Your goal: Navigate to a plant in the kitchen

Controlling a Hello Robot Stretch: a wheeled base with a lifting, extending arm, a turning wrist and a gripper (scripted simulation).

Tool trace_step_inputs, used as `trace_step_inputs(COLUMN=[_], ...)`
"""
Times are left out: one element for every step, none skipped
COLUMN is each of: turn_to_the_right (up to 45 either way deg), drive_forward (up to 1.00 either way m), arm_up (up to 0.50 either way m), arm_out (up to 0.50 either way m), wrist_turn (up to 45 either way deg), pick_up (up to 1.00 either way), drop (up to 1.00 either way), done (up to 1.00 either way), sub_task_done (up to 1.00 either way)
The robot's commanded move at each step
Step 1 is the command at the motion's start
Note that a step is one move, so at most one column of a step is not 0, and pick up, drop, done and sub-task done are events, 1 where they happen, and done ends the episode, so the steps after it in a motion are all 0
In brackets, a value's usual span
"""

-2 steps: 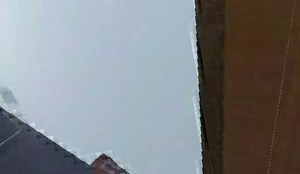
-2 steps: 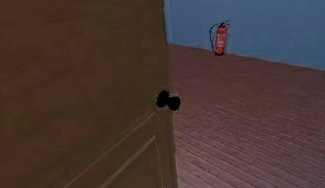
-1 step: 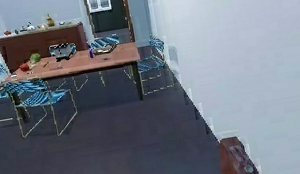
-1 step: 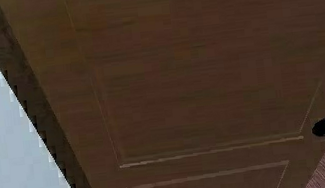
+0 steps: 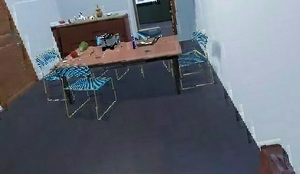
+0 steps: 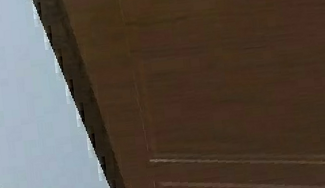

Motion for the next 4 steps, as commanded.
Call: trace_step_inputs(turn_to_the_right=[0.0, -45.0, -27.0, 0.0], drive_forward=[0.4, 0.0, 0.0, 1.0], arm_up=[0.0, 0.0, 0.0, 0.0], arm_out=[0.0, 0.0, 0.0, 0.0], wrist_turn=[0.0, 0.0, 0.0, 0.0], pick_up=[0.0, 0.0, 0.0, 0.0], drop=[0.0, 0.0, 0.0, 0.0], done=[0.0, 0.0, 0.0, 0.0], sub_task_done=[0.0, 0.0, 0.0, 0.0])
